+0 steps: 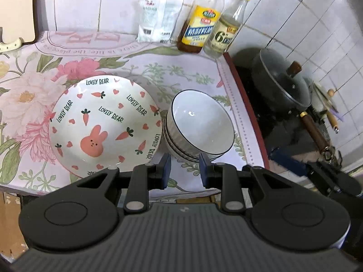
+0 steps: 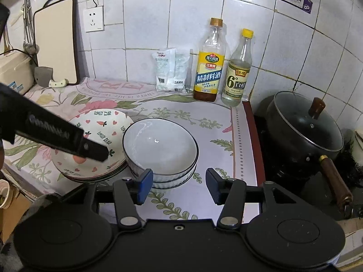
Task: Organize plates and bowls
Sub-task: 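Lower the held white bowl into the bowl stack with both grippers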
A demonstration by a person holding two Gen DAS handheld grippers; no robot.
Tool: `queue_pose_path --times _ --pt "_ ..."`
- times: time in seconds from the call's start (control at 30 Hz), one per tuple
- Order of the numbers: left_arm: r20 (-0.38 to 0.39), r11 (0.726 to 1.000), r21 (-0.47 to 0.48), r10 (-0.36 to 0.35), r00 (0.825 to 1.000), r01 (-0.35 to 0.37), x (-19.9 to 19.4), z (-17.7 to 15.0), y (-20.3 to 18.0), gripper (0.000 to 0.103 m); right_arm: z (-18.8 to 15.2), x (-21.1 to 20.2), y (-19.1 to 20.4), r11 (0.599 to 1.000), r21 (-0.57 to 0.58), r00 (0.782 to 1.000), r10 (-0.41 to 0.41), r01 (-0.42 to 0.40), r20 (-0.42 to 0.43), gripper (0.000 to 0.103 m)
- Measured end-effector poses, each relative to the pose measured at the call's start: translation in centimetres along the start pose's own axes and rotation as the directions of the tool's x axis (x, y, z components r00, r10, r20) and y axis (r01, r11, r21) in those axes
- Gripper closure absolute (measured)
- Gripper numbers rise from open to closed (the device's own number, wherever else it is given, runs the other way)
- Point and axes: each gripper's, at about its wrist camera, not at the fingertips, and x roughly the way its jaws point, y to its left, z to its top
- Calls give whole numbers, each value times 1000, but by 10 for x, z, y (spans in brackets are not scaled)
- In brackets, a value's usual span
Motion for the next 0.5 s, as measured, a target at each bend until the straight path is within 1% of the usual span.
queue_pose_path --times 0.1,0.23,0.37,0.5 --pt "34 1000 14 -18 999 17 -6 -5 -1 78 -7 -1 -1 1000 9 1000 9 -9 3 46" --pt "89 999 39 -30 996 27 -6 -15 -5 78 -17 4 -5 998 40 999 43 -44 21 46" --pt "126 997 56 -65 990 58 2 -24 -7 77 -29 12 -5 997 50 998 55 -57 42 45" --pt "178 996 78 -67 982 53 16 -36 -9 77 -40 25 -10 997 54 995 57 -62 84 45"
